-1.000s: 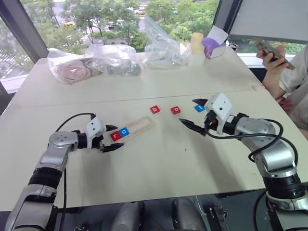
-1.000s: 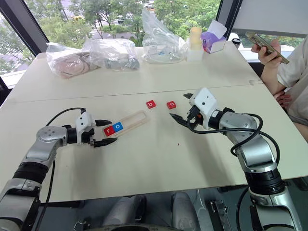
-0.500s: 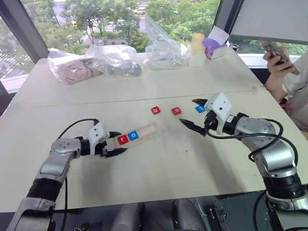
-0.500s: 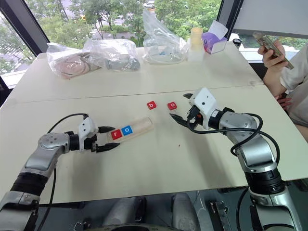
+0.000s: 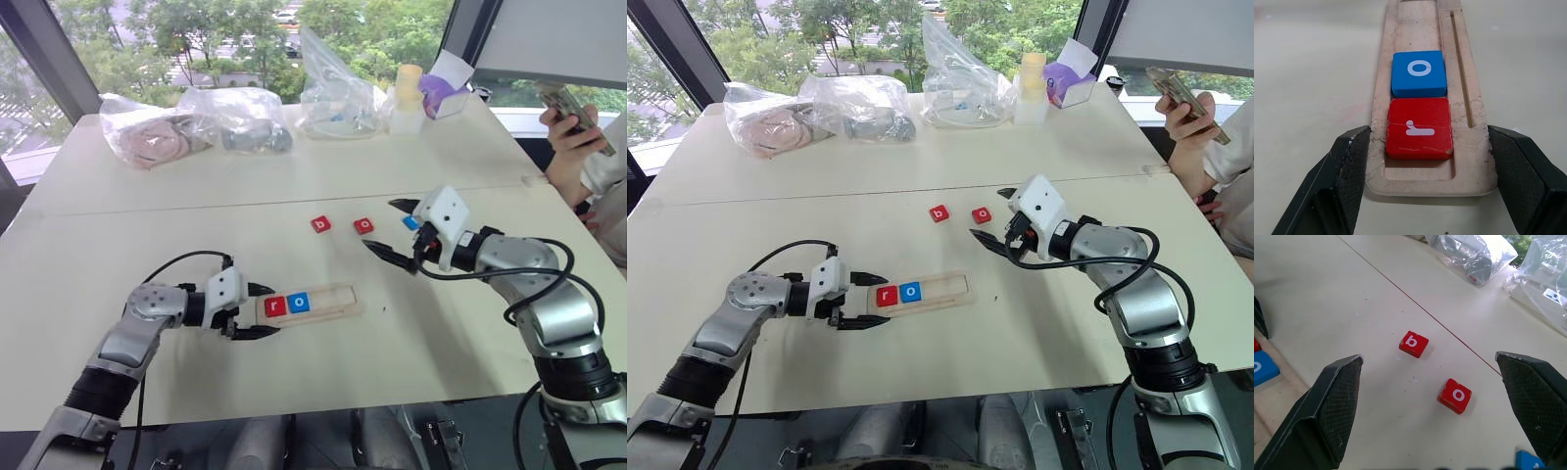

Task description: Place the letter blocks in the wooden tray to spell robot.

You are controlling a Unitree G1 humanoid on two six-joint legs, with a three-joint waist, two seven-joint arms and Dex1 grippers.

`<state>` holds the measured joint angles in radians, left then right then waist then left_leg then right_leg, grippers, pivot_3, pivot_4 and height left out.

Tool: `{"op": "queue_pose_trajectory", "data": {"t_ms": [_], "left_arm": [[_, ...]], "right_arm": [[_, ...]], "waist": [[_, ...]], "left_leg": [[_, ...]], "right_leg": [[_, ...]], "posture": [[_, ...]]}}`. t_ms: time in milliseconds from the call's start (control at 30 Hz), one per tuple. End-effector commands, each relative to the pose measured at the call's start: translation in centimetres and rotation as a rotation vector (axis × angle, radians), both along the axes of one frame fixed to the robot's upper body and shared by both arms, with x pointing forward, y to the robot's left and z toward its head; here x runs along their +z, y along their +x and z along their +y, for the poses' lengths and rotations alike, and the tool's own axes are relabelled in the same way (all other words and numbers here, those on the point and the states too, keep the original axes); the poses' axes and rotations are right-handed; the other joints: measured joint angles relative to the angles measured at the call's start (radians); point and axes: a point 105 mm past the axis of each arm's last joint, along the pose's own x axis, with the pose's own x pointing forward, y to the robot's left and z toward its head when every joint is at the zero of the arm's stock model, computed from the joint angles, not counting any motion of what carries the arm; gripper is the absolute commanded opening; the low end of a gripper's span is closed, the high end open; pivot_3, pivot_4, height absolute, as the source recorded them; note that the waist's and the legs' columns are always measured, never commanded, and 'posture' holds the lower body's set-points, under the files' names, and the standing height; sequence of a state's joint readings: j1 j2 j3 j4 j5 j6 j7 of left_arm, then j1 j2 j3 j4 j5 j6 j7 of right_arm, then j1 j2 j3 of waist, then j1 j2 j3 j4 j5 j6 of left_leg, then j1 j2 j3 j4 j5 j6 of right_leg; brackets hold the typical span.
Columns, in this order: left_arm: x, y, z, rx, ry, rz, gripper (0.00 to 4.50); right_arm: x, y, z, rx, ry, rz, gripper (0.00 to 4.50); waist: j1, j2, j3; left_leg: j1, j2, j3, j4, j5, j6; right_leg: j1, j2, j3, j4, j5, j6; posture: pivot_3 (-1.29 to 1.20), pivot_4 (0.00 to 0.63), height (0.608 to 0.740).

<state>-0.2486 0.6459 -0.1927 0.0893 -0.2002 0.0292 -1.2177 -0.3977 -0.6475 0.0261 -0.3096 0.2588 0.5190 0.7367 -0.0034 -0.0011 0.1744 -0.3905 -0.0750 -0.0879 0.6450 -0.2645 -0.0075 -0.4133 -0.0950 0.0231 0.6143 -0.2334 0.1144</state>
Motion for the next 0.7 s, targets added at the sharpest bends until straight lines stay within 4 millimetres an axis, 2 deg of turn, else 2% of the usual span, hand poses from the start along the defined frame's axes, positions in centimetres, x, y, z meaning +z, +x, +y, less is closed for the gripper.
{"op": "queue_pose_trajectory", "data": {"t_ms": [33, 400, 633, 700], "left_arm": [[-2.5, -2.3, -0.8, -0.103, 0.069, 0.084, 3.12], [-2.6, -3.2, -1.4, -0.147, 0.07, 0.081, 3.12], [-3.4, -2.8, -0.5, -0.116, 0.133, 0.067, 3.12], [-3.2, -2.7, -0.3, -0.103, 0.132, 0.061, 4.17]], "right_arm": [[1.3, -0.5, 0.4, 0.019, 0.008, -0.051, 4.5], [1.3, -0.5, 0.7, 0.029, 0.012, -0.05, 4.5], [1.2, -0.4, 1.1, 0.04, 0.018, -0.047, 4.5], [1.1, -0.4, 1.3, 0.044, 0.018, -0.045, 4.5]], "waist": [[0.0, 0.0, 0.0], [0.002, 0.0, 0.0], [0.002, 0.0, 0.0], [0.002, 0.0, 0.0]], "left_leg": [[0.0, 0.0, 0.0, 0.0, 0.0, 0.0], [0.0, 0.0, 0.0, 0.0, 0.0, 0.0], [0.0, 0.0, 0.0, 0.0, 0.0, 0.0], [0.0, 0.0, 0.0, 0.0, 0.0, 0.0]], "right_leg": [[0.0, 0.0, 0.0, 0.0, 0.0, 0.0], [0.0, 0.0, 0.0, 0.0, 0.0, 0.0], [0.0, 0.0, 0.0, 0.0, 0.0, 0.0], [0.0, 0.0, 0.0, 0.0, 0.0, 0.0]], "posture": [[0.0, 0.15, 0.74], [0.0, 0.15, 0.74], [0.0, 0.15, 0.74], [0.0, 0.15, 0.74]]}}
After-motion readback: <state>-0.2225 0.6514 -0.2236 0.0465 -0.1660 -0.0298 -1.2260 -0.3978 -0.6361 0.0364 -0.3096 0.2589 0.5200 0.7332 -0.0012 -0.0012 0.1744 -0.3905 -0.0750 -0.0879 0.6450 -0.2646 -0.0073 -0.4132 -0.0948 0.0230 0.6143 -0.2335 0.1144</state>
